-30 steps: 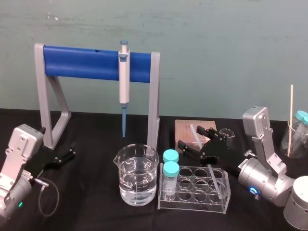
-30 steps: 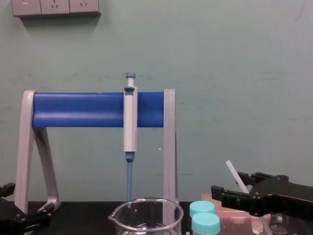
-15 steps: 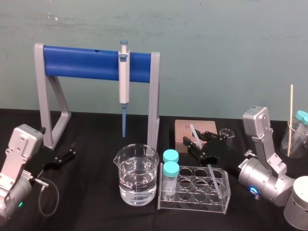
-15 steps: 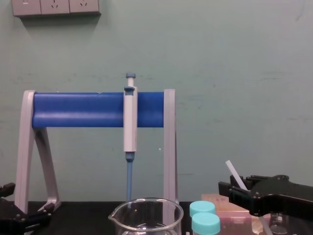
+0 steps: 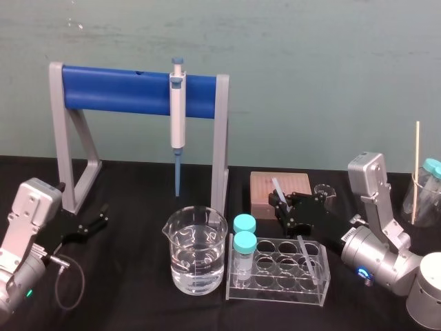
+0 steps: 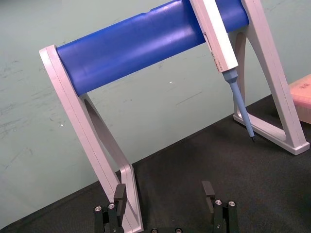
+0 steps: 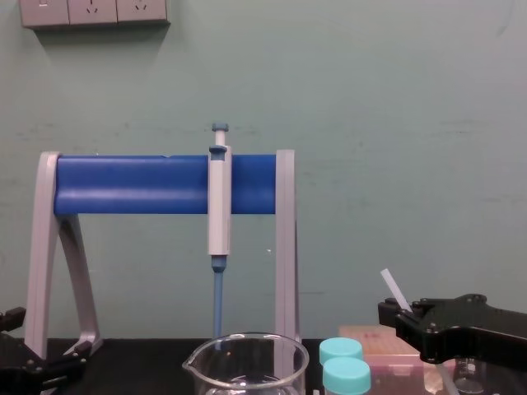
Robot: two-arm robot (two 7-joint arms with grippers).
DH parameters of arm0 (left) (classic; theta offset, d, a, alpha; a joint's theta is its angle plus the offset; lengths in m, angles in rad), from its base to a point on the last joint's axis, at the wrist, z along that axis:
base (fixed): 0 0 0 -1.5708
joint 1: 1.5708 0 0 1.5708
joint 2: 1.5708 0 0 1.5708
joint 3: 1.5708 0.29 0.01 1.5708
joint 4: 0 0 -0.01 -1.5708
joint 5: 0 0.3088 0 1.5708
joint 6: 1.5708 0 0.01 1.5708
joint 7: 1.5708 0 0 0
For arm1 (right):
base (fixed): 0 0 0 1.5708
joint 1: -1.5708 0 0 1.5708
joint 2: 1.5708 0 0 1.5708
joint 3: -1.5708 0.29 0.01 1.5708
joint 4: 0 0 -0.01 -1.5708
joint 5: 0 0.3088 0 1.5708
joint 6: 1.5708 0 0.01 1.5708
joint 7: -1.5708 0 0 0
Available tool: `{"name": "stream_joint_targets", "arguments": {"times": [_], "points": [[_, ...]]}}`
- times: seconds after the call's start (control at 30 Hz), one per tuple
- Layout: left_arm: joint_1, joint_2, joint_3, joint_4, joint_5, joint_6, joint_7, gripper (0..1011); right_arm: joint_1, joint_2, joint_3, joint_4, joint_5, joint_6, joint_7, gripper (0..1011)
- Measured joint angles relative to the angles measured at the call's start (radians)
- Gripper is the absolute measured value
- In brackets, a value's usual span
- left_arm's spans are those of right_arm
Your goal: Pick up the stirring rod with one hand, then place it down.
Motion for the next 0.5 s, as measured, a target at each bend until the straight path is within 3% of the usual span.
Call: {"name": "stream_joint_targets", "arguments": {"times": [0.5], "points": [[0.000,0.000,0.000,0.000,0.000,0.000,0.000,1000,0.000,0.000,0.000,0.000,0.000,0.000,0.000,66]]}}
